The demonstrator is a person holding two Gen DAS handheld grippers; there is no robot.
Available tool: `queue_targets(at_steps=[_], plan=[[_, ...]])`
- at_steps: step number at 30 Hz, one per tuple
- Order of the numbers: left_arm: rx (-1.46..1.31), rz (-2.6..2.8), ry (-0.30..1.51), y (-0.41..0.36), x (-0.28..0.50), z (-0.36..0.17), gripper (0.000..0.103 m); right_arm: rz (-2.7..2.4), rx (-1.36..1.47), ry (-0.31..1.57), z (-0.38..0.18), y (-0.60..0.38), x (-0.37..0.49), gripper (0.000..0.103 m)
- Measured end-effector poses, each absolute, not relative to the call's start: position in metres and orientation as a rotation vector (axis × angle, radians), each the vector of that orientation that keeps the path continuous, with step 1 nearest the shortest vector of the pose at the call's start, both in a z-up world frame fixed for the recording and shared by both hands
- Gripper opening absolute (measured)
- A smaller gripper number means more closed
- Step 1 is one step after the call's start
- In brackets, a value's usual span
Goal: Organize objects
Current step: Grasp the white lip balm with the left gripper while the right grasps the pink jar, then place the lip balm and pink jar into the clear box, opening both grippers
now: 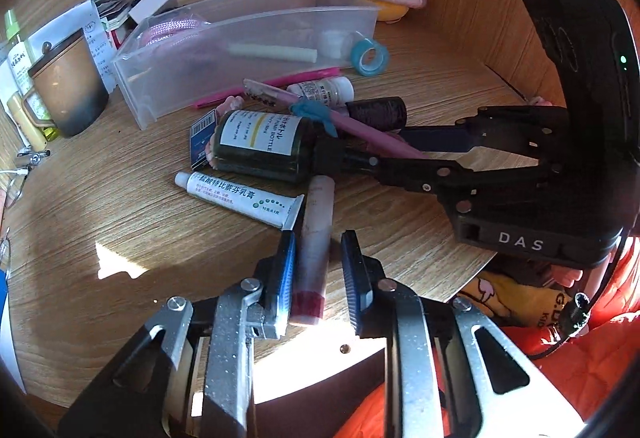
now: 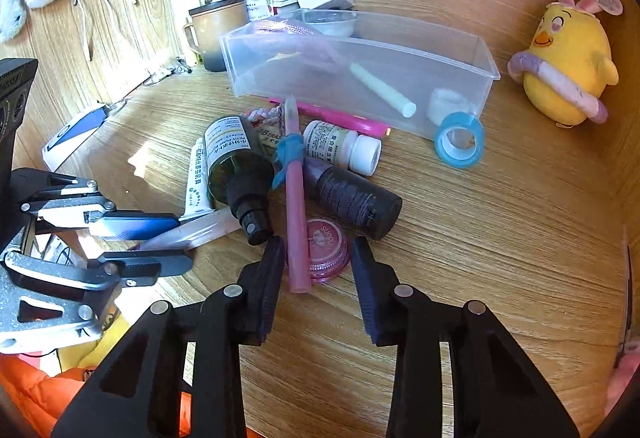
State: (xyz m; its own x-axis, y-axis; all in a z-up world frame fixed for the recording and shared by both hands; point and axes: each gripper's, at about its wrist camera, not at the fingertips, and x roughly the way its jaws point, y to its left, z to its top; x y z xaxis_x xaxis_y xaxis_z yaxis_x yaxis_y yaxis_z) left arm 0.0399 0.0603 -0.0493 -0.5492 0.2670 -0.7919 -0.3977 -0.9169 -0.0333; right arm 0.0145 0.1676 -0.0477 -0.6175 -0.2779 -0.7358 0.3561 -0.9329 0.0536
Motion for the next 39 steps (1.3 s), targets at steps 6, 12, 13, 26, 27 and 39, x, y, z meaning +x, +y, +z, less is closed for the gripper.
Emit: queue_targets(at_steps=[6, 12, 13, 26, 27, 39], plan=[[-1.209, 2.477, 0.229, 0.066, 0.035, -0.050, 0.014, -2.583, 1.132, 0.123, -0.043, 0.177, 0.026, 0.030], [-1.147, 2.518, 0.199, 0.058, 0.041, -0.029, 0.014, -2.654, 1.140, 0.105, -0.034, 0.199, 0.031, 0.030], [-1.130, 2.531, 0.196, 0.057, 0.042, -0.024, 0.014, -2.668, 1.137, 0.099, -0.032, 0.203, 0.031, 0.030], [-0.961, 2.695, 0.091, 0.031, 0.008, 0.026, 0.014, -2.823, 0.989, 0.013, 0.012, 0.234, 0.017, 0.030], [-0.952, 2.703, 0.085, 0.030, 0.004, 0.028, 0.014, -2.829, 0.974, 0.012, 0.015, 0.234, 0.016, 0.030], [-0.903, 2.728, 0.063, 0.029, -0.052, 0.052, 0.014, -2.845, 0.835, 0.009, 0.046, 0.224, -0.024, 0.030]])
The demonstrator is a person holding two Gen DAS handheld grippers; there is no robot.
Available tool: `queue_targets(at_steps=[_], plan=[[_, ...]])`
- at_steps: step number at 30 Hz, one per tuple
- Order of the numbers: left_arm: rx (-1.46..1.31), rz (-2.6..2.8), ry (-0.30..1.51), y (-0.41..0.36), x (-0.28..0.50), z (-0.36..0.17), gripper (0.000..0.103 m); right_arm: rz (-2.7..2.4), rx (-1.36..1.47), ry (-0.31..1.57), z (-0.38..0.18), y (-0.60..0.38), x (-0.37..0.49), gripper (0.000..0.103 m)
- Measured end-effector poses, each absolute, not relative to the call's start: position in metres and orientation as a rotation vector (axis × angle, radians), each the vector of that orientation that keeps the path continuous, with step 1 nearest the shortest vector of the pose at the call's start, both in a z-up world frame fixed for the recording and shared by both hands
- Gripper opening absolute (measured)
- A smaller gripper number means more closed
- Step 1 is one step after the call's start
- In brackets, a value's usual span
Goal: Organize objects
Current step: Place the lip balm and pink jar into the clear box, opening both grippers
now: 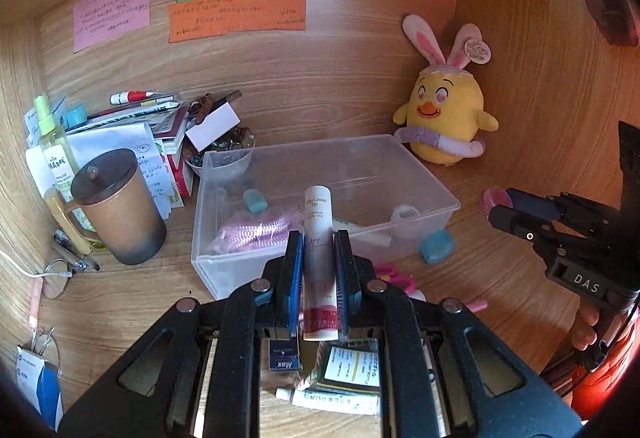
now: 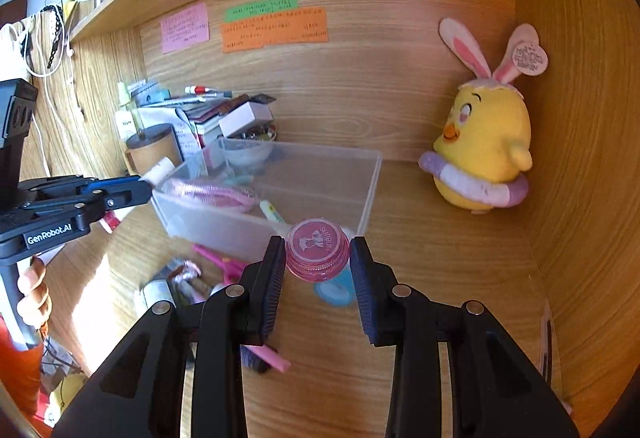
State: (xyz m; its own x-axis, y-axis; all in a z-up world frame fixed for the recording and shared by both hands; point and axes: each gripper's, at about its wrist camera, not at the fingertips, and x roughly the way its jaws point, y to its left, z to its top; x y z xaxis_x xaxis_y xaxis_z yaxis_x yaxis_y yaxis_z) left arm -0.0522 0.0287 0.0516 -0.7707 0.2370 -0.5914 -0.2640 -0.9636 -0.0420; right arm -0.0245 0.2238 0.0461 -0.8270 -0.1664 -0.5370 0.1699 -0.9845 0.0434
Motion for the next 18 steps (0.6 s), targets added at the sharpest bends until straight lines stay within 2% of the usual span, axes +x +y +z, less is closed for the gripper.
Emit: queue_targets(at_steps=[12, 18], plan=[[-1.071, 2.628, -0.041, 0.020, -0.124, 0.036, 0.014, -2.778, 0.942, 0.012, 0.037, 0.216, -0.096, 0.030], [-1.132, 2.560, -0.012, 0.036, -0.143, 0.023, 0.014, -2.718, 1.036, 0.024, 0.019, 0.208, -0.123, 0.030]])
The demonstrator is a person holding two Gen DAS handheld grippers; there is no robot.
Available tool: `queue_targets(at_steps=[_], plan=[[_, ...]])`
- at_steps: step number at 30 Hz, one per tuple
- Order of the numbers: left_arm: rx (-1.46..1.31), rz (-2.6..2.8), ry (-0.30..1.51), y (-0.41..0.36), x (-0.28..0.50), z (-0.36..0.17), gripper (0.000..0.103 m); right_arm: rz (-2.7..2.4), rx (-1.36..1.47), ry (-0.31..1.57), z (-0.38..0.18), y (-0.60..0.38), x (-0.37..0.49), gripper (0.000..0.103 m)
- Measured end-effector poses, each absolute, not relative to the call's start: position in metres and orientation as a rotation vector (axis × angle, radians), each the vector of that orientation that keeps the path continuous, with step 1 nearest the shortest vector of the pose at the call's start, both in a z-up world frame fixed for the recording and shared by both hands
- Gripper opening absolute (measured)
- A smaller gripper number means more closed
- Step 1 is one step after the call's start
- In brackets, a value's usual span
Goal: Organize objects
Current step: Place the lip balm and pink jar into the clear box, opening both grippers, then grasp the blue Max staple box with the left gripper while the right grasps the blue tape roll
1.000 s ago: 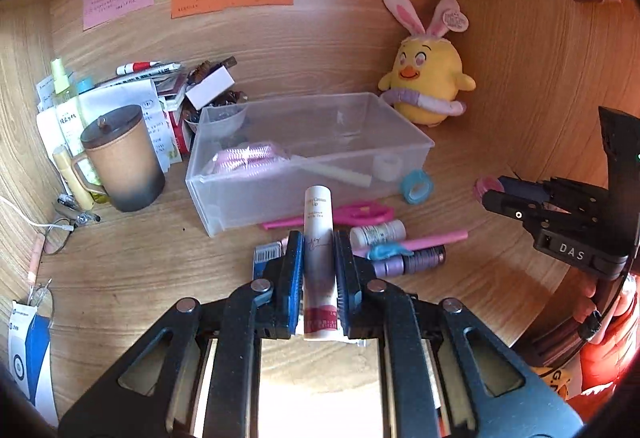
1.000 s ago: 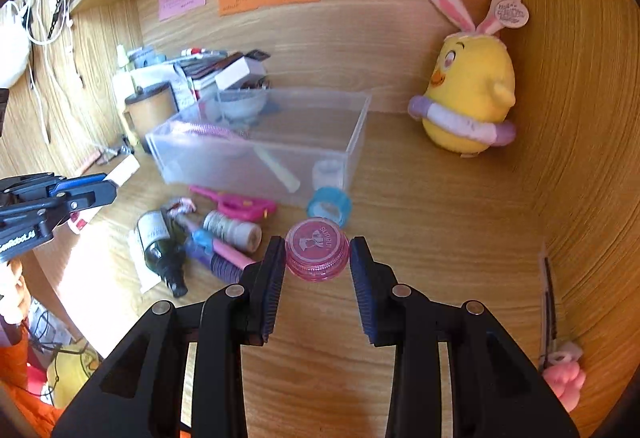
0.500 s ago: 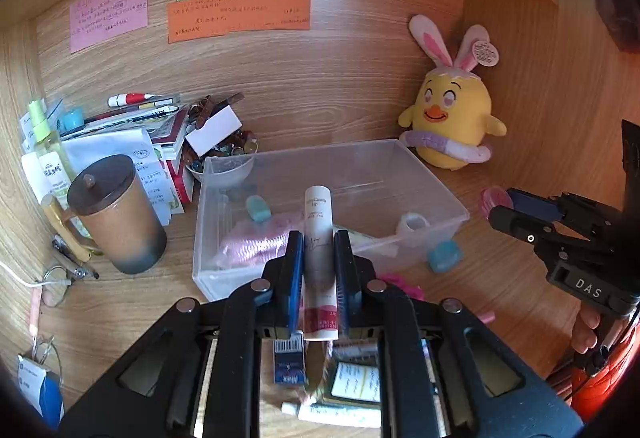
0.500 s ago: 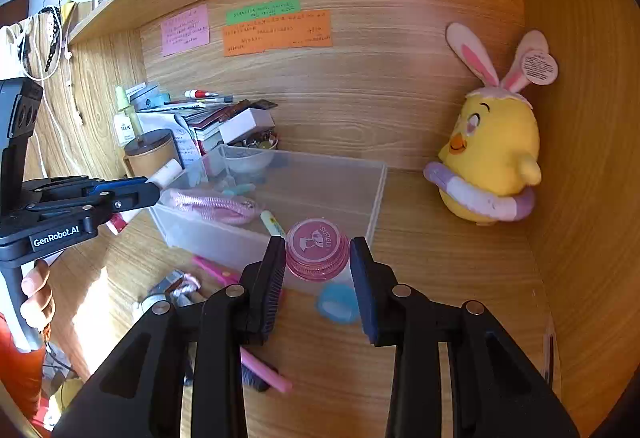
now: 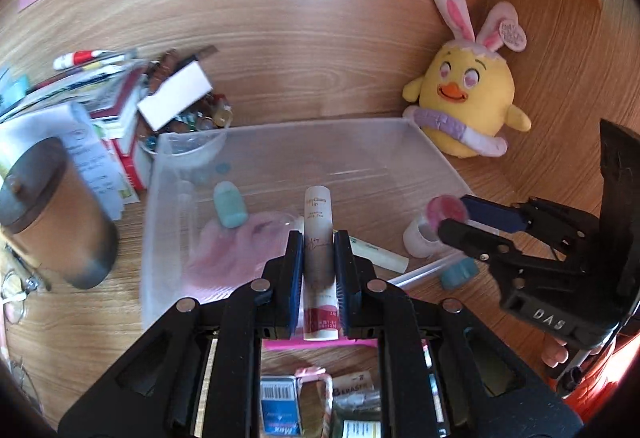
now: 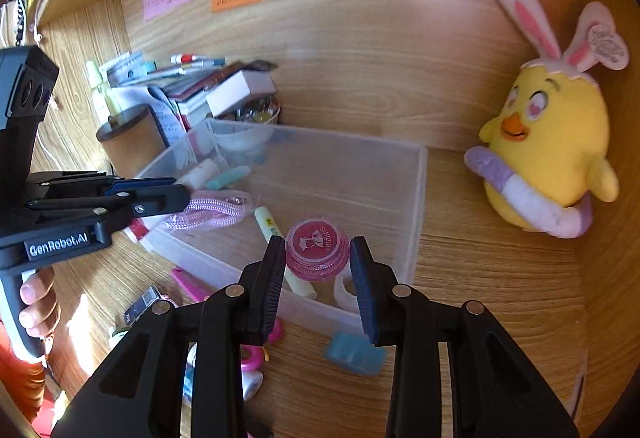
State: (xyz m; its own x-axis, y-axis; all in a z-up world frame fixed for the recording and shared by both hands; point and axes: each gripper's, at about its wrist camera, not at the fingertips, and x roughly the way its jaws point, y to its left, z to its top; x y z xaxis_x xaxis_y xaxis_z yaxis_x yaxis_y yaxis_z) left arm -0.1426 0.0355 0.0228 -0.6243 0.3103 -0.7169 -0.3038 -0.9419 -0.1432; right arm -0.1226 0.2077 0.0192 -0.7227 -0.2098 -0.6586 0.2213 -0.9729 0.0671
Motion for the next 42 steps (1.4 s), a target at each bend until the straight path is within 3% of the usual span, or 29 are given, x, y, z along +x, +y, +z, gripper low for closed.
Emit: queue_targets(at_steps=[10, 17, 23, 25, 36, 42], plan=[[-1.116, 2.546, 0.010, 0.040, -0.138, 0.024, 0.017, -2.689, 1.073, 0.042, 0.012, 0.201, -0.129, 0.031], [-1.055, 2.607, 0.058, 0.031, -0.106, 0.036, 0.053, -2.704, 1.031, 0.062, 0.021, 0.203, -0.113, 0.037], [-1.111, 2.648, 0.049, 0.011, -0.087, 0.029, 0.076, -2.742, 0.978, 0.096, 0.029, 0.208, -0.091, 0.047], [-1.143, 2.664, 0.055, 0.004, -0.082, 0.022, 0.079, -2.756, 0.971, 0.111, 0.030, 0.212, -0.084, 0.050], [-1.359, 2.599, 0.021, -0.016, -0.077, -0.030, 0.079, -2.761, 1.132, 0.053, -0.004, 0.239, -0.069, 0.053], [-1.394, 2.550, 0.032, -0.012, -0.079, -0.043, 0.063, -2.692, 1.224, -0.003, -0.024, 0.232, -0.082, 0.053]])
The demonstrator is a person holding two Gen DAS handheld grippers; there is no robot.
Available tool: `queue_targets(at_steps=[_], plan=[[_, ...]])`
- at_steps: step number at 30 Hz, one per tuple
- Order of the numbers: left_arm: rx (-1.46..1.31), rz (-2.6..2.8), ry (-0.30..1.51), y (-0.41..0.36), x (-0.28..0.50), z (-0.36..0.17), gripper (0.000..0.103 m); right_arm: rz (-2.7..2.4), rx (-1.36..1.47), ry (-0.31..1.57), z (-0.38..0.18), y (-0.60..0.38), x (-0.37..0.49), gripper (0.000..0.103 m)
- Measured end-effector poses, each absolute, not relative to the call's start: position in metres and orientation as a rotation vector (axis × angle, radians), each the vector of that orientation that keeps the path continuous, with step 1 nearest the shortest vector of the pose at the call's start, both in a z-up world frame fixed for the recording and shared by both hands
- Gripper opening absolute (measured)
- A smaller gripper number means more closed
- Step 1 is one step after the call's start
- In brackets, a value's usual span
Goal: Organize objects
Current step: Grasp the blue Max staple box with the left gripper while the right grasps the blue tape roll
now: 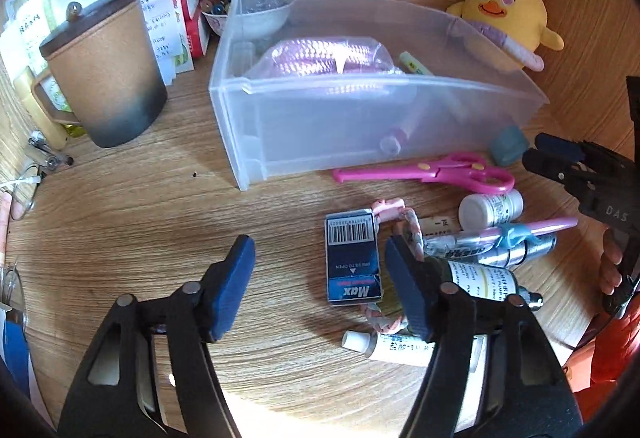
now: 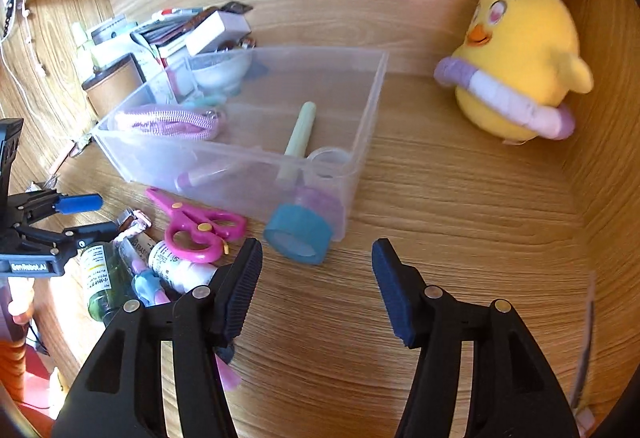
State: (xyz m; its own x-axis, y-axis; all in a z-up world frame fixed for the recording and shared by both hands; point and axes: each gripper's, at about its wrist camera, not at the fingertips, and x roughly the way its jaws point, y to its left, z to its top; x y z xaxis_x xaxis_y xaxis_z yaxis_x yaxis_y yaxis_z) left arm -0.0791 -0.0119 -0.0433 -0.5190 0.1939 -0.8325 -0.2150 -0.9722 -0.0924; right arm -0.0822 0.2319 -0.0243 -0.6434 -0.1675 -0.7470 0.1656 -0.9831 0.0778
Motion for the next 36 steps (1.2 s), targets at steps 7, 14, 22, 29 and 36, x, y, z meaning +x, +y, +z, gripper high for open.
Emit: queue_targets(at_steps=[7, 14, 22, 29, 36], plan=[[-1.354, 2.587, 0.123, -0.010, -0.071, -0.046, 0.032, -2.667, 1.250, -0.012, -0.034, 0.219, -0.096, 0.053], [-1.295, 2.631, 0.094, -0.021, -0.066, -0.042, 0.026, -2.668, 1.262, -0.078, -0.037, 0.223, -0.099, 0.039], [-1.192, 2.684, 0.076, -0.028, -0.051, -0.015, 0.026, -2.695, 1.191, -0.105, -0.023, 0.227, -0.089, 0.038], [-1.058, 2.711, 0.045, -0.020, -0.054, 0.018, 0.026, -2.719, 1.084, -0.083, 0.004, 0.224, -0.073, 0.038], [-0.965, 2.736, 0.027, -0.015, -0.064, 0.040, 0.026, -2.758, 0.958, -0.071, 0.036, 0.223, -0.069, 0.038]])
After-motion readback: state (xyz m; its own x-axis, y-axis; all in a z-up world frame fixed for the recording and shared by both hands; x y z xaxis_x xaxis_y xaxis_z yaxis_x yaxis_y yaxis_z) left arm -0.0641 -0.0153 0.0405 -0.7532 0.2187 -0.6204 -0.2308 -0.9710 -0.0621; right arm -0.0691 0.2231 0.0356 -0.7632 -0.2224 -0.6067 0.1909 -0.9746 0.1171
